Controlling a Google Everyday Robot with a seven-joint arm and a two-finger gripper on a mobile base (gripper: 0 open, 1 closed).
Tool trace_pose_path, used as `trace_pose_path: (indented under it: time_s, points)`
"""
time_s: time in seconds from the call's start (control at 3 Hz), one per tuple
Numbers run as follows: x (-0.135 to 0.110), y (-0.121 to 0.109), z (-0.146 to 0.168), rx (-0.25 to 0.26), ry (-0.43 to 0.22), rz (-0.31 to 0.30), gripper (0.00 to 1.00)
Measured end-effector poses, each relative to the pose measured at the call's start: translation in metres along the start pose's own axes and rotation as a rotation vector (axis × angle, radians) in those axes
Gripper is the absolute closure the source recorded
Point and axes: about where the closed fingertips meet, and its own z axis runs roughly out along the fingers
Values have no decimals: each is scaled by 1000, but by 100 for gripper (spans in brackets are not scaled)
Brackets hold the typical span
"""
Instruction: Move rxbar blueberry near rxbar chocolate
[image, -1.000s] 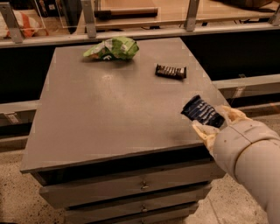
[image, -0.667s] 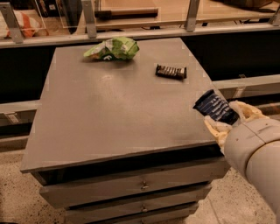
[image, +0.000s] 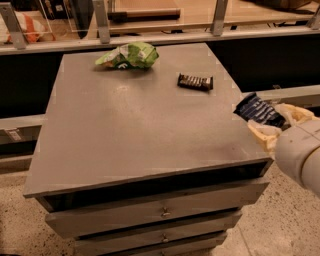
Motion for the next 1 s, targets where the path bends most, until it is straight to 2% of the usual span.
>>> trace_pose_path:
  time_s: [0.67, 1.0]
  points:
    - [15, -18, 56, -69, -34, 62, 100]
    - [14, -16, 99, -105, -57, 89, 100]
